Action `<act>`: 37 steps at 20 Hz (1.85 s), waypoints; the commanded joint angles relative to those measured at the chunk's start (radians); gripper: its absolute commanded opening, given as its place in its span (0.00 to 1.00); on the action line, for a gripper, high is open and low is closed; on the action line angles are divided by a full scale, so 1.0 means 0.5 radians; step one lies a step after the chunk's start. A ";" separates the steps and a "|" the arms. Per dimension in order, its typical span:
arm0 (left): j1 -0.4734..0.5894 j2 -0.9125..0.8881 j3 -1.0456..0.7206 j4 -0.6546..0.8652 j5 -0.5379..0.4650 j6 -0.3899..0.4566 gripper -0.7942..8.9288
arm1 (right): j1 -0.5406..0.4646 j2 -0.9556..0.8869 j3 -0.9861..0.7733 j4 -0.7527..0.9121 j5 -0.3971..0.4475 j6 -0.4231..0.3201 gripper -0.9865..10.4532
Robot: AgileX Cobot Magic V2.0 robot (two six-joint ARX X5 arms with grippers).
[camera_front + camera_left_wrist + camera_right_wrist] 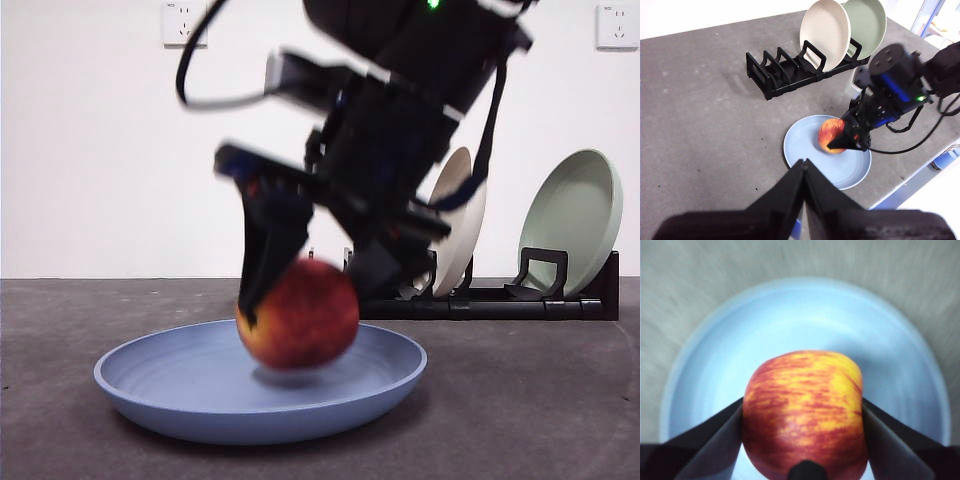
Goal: Take the blue plate from the plate rack,put the plate on the table,take the apple from the table,put the apple in the plate
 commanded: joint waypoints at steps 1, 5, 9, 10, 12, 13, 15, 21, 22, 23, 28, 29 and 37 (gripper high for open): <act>-0.004 -0.010 -0.001 0.006 -0.015 0.030 0.07 | 0.004 0.049 -0.018 0.021 -0.005 0.043 0.08; -0.004 -0.010 -0.001 0.006 -0.021 0.044 0.07 | 0.004 0.049 -0.018 0.021 -0.003 0.051 0.09; -0.004 -0.010 -0.001 0.006 -0.021 0.052 0.07 | 0.004 0.049 -0.018 0.018 0.011 0.061 0.27; -0.004 -0.010 -0.001 0.006 -0.021 0.052 0.07 | 0.004 0.049 -0.018 0.016 0.012 0.061 0.33; -0.004 -0.010 -0.001 0.006 -0.021 0.052 0.07 | 0.004 0.048 -0.016 0.015 0.011 0.060 0.43; -0.004 -0.010 -0.001 0.006 -0.020 0.051 0.07 | 0.004 0.048 -0.011 0.012 0.011 0.060 0.45; -0.004 -0.010 -0.001 0.006 -0.017 0.051 0.07 | 0.005 0.047 0.009 0.008 0.009 0.060 0.45; -0.004 -0.010 -0.001 0.006 -0.005 0.051 0.07 | 0.016 0.044 0.178 -0.196 0.013 0.039 0.45; -0.004 -0.010 -0.001 0.006 -0.005 0.051 0.07 | 0.019 0.044 0.211 -0.246 0.017 0.022 0.45; -0.004 -0.010 -0.001 0.006 -0.005 0.051 0.07 | 0.032 0.043 0.240 -0.292 0.020 0.011 0.45; -0.004 -0.010 -0.001 0.006 -0.005 0.051 0.07 | 0.125 -0.069 0.363 -0.523 0.075 -0.117 0.45; -0.004 -0.010 -0.001 0.006 -0.005 0.051 0.07 | 0.148 -0.130 0.382 -0.574 0.107 -0.126 0.45; -0.004 -0.010 -0.001 0.006 -0.008 0.051 0.07 | 0.246 -0.893 0.470 -0.980 0.408 -0.014 0.44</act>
